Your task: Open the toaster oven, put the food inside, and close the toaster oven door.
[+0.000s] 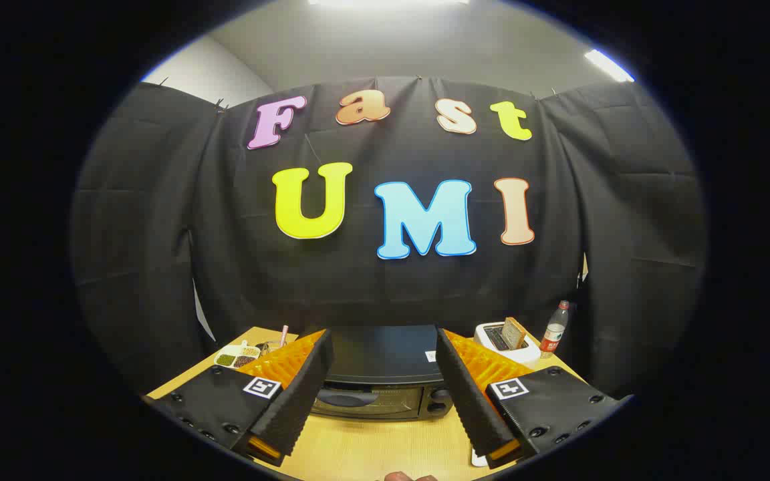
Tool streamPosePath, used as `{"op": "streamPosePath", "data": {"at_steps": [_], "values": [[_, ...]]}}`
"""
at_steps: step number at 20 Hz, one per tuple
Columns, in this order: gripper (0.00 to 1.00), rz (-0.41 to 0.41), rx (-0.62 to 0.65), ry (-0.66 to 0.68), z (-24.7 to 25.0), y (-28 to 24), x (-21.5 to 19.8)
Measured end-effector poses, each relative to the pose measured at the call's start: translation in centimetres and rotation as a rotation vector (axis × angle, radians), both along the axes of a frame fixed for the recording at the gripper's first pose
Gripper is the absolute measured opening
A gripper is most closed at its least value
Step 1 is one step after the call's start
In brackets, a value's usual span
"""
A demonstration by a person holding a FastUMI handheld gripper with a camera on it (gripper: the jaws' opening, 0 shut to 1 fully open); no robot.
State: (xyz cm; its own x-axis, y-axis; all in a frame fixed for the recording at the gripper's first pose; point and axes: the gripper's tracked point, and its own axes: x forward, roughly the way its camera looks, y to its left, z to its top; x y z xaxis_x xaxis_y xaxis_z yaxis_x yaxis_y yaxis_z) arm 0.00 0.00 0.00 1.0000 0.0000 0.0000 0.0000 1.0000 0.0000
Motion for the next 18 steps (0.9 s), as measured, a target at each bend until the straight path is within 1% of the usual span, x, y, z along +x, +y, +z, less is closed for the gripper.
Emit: {"op": "streamPosePath", "data": {"at_steps": [9,14,18], "values": [[0.98,0.034,-0.014,-0.008,-0.6,0.9,-1.4],[0.98,0.036,0.012,-0.006,-0.9,1.5,-1.0],[0.98,0.05,0.008,0.011,-1.4,2.6,-0.3]]}}
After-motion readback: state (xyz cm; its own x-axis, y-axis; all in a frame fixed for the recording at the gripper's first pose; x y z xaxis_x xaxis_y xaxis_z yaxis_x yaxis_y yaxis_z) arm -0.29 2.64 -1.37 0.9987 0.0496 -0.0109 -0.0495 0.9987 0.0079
